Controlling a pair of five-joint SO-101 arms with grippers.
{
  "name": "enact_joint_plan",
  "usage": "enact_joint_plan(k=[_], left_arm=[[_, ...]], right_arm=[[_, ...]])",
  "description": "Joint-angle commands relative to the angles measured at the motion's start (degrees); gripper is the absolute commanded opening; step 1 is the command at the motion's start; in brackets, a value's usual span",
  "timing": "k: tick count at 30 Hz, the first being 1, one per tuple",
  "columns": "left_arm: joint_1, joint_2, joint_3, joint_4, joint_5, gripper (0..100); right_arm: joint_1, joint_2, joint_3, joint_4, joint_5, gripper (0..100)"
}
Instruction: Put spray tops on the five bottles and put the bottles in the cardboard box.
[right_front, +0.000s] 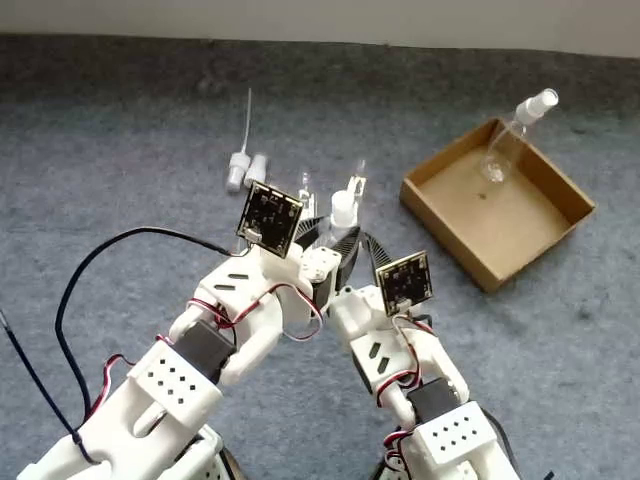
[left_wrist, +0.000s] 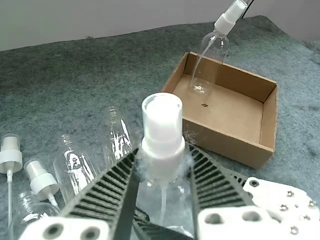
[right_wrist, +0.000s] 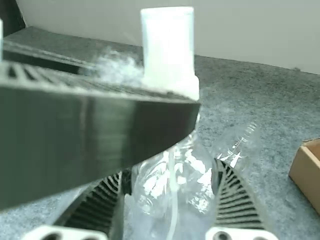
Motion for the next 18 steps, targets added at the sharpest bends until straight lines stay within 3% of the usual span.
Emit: enact_joint_plan(k=[1, 13, 18], left_arm=[[1.7, -0.6, 0.3, 0.6, -0.3, 1], [1.1, 0.0, -2.2, -0.4, -0.4, 1], [3.7, -0.1, -1.7, -0.2, -7.1, 1]], right_arm=[[2.2, -1.3, 3.8, -1.7, -0.3, 13.1], [2.2, -1.3, 3.8, -1.7, -0.3, 13.1], [2.2, -1.3, 3.9, -1.7, -0.2, 13.1]])
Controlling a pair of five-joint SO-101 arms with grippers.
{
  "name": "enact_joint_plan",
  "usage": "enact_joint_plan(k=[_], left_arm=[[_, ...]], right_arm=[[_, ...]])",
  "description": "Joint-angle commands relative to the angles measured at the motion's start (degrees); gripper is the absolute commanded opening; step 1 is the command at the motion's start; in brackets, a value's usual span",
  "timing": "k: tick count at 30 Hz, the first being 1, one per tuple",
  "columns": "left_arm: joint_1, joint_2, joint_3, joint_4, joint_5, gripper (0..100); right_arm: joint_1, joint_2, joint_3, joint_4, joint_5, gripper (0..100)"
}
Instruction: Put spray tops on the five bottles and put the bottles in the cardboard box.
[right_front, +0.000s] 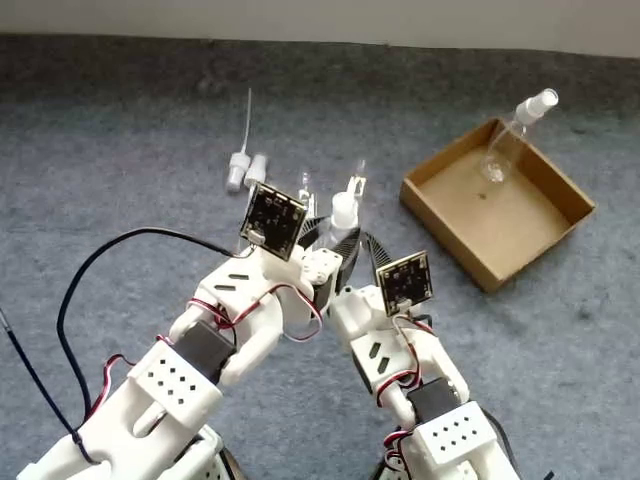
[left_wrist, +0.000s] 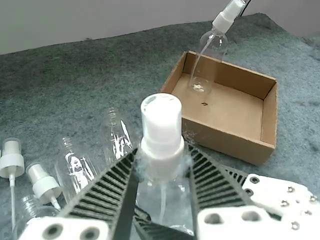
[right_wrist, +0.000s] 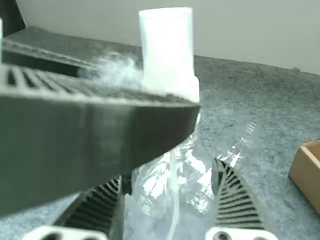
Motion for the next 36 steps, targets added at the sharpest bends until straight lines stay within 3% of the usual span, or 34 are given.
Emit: enact_joint_plan(k=[1, 8, 14, 36], left_arm=[[4.3, -0.1, -1.7, 0.0, -5.8, 1], [4.5, -0.6, 0.2, 0.0, -6.3, 1], [2.1, -0.6, 0.4, 0.0, -6.3, 1], [4.5, -0.7, 0.7, 0.0, -6.5, 1]], right_arm=[[2.2, -1.3, 3.9, -1.7, -0.2, 13.1], [2.0, -1.3, 3.9, -1.7, 7.7, 13.1], [2.1, -1.3, 3.9, -1.7, 8.0, 13.1], [2.1, -1.3, 3.9, -1.6, 7.2, 13.1]])
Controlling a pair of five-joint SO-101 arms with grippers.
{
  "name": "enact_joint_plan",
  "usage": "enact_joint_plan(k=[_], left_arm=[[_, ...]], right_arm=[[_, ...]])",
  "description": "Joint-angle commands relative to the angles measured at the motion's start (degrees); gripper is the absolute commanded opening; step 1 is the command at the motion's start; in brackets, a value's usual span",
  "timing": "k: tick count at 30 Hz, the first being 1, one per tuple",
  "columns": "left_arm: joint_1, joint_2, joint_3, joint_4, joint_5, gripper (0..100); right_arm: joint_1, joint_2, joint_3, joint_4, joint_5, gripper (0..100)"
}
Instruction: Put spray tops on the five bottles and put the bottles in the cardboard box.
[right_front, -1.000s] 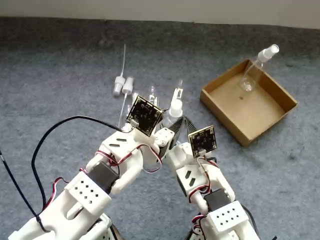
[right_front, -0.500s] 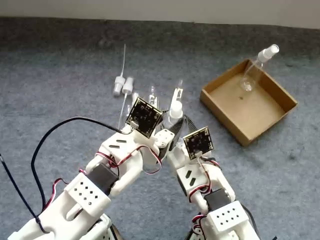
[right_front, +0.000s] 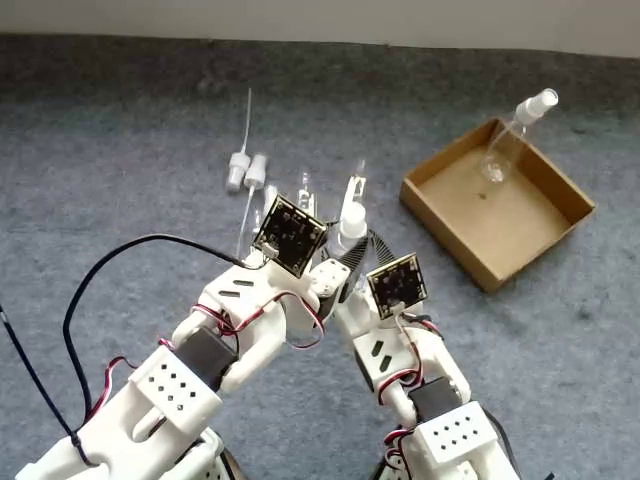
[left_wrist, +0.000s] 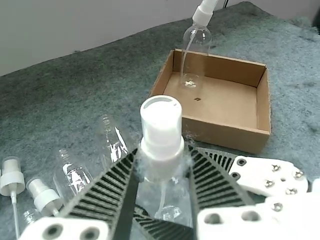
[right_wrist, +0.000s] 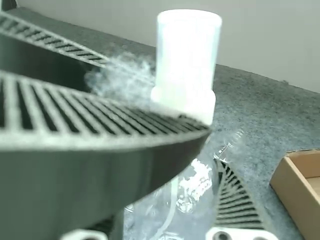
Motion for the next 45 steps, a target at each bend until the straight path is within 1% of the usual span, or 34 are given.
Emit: enact_joint_plan(k=[1, 4, 6, 10, 14, 17, 19, 21, 23, 25, 29, 32, 36, 43, 45], left_arm=[[1.5, 0.0, 0.0, 0.0, -0.6, 1], [0.1, 0.0, 0.1, 0.0, -0.6, 1], [-1.9, 0.0, 0.1, 0.0, -0.6, 1], [-4.9, 0.0, 2.0, 0.0, -0.6, 1], [-4.8, 0.0, 2.7, 0.0, -0.6, 1], [-4.7, 0.0, 0.8, -0.1, -0.6, 1], [-4.7, 0.0, -1.0, 0.0, -3.1, 1], [-4.6, 0.4, -2.3, 0.0, -5.9, 1], [-4.6, 0.5, -3.0, 0.2, -6.7, 1], [-4.5, 0.4, -4.1, 2.9, -7.1, 1], [-3.4, 0.2, -8.9, 10.7, -7.4, 1], [-3.3, 0.6, -12.0, 14.7, -7.4, 1], [-3.5, 0.6, -10.9, 16.7, -7.4, 1], [-3.7, 0.6, -6.5, 16.5, -7.5, 1], [-3.8, 0.6, -6.7, 16.4, -7.5, 4]], right_arm=[[0.9, -1.3, 3.9, -1.6, -1.4, 13.1], [0.9, -1.3, 3.9, -1.5, -8.3, 13.1], [1.1, -1.3, 3.8, -1.5, -10.3, 13.1], [1.1, -1.3, 3.8, -1.5, -10.2, 13.1], [0.9, -1.3, 3.9, -1.5, -10.2, 13.1], [0.9, -1.3, 3.9, -1.5, -10.1, 13.1], [0.9, -1.3, 3.9, -1.5, -10.1, 13.1], [0.9, -1.3, 3.9, -1.5, -8.0, 13.1], [0.8, -1.3, 3.9, -1.5, -3.9, 13.1], [0.8, -1.3, 3.9, -1.5, -1.4, 13.1], [0.8, -1.3, 3.9, -1.5, -1.0, 13.1], [0.8, -1.3, 3.9, -1.5, -1.0, 13.1], [0.8, -1.3, 3.9, -1.5, -1.0, 13.1], [0.8, -1.3, 3.9, -1.5, -1.1, 13.1], [0.8, -1.3, 3.9, -1.5, -1.1, 13.1]])
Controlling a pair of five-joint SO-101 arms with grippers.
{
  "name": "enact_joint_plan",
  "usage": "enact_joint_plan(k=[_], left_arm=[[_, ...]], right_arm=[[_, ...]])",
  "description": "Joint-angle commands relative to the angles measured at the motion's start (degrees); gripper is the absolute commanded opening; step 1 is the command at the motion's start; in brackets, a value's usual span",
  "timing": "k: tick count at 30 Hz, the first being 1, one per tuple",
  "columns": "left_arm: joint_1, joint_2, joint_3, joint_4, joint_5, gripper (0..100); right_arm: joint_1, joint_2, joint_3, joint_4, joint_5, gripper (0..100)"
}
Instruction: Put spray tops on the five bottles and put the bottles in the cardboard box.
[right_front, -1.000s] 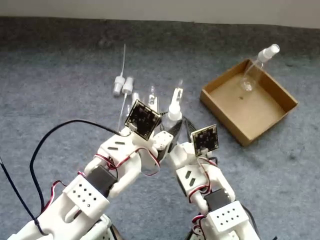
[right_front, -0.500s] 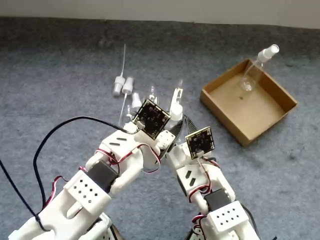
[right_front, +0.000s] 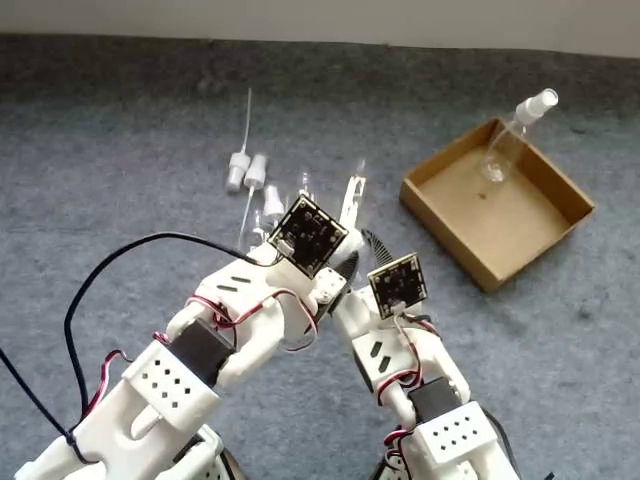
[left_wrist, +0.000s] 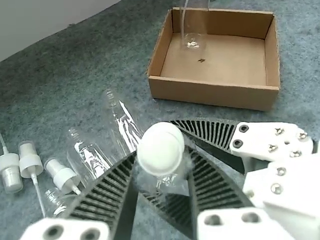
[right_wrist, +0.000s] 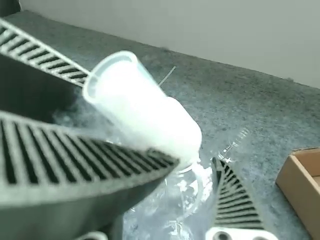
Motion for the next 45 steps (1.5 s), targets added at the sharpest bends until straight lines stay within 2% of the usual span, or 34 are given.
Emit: enact_joint_plan(k=[1, 5, 13, 22, 30, 37, 45], left_arm=[[0.0, 0.0, 0.0, -0.2, -0.4, 6], [0.1, 0.0, -1.4, -0.7, -0.4, 15], [0.0, 0.1, -5.6, -0.4, -0.3, 13], [0.0, -0.5, -5.3, 7.2, -0.4, 13], [-0.1, -0.7, -6.7, 7.6, -0.4, 13], [-4.5, -10.2, -9.1, 8.2, 0.0, 13], [-4.8, -23.3, 0.4, 12.7, 0.3, 12]], right_arm=[[1.0, -1.3, 3.8, -1.5, 0.4, 13.1], [1.0, -1.3, 3.9, -1.5, 0.5, 13.1], [1.0, -1.3, 3.9, -1.5, 0.5, 13.1], [1.1, -1.3, 3.9, -1.4, 0.5, 13.1], [1.3, -1.3, 3.9, -1.4, 0.4, 13.1], [1.4, -1.3, 3.8, -1.4, 0.2, 13.1], [1.4, -1.3, 3.8, -1.5, 0.1, 13.1]])
